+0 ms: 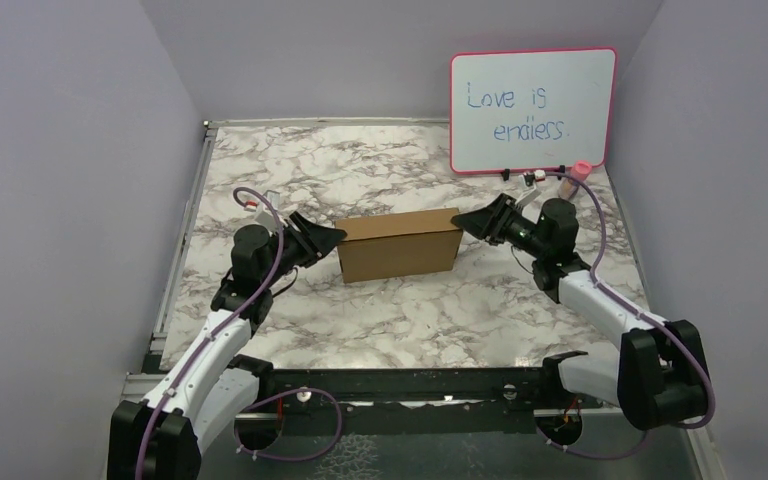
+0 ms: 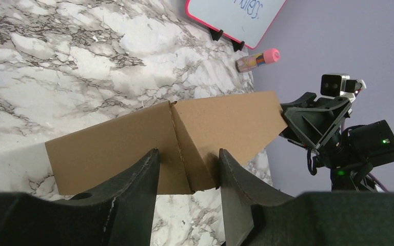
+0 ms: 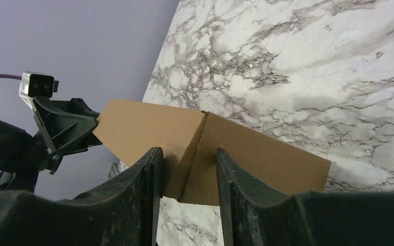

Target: Fold the paper box

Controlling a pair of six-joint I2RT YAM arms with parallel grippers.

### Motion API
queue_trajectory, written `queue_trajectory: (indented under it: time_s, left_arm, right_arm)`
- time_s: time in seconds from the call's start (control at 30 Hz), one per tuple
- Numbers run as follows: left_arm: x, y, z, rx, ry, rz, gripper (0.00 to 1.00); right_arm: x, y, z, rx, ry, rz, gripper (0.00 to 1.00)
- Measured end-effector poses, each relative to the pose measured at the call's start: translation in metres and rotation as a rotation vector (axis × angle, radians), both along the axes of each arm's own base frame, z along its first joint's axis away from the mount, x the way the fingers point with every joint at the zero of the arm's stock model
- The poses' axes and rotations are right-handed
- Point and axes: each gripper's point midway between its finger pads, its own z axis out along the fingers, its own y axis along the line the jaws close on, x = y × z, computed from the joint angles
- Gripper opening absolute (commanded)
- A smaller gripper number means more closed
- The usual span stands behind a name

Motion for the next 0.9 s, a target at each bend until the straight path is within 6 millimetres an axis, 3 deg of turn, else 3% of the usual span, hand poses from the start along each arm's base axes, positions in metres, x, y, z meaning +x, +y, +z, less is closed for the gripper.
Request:
queue_trajectory:
  time_s: [0.23,0.43,0.73,0.9]
  left_arm:
    - [0.002,0.003,-0.011,0.031,0.011,0.017,0.53]
    - [0.001,0.006,-0.021,0.041,0.030,0.036,0.53]
    - [-0.006,0.006,-0.022,-0.059,0.009,0.069,0.37]
    - [-0.007,0.010,-0.022,-0.141,0.015,0.085,0.29]
  right_arm:
    - [0.003,-0.002,-0.006,0.012,-0.027,-0.001,0.39]
    - [0.005,-0.002,-0.009,0.012,-0.052,-0.003,0.37]
    - [0.009,0.000,-0.017,0.032,-0.076,0.009,0.31]
    - [0.012,-0.002,-0.018,0.044,-0.070,0.002,0.23]
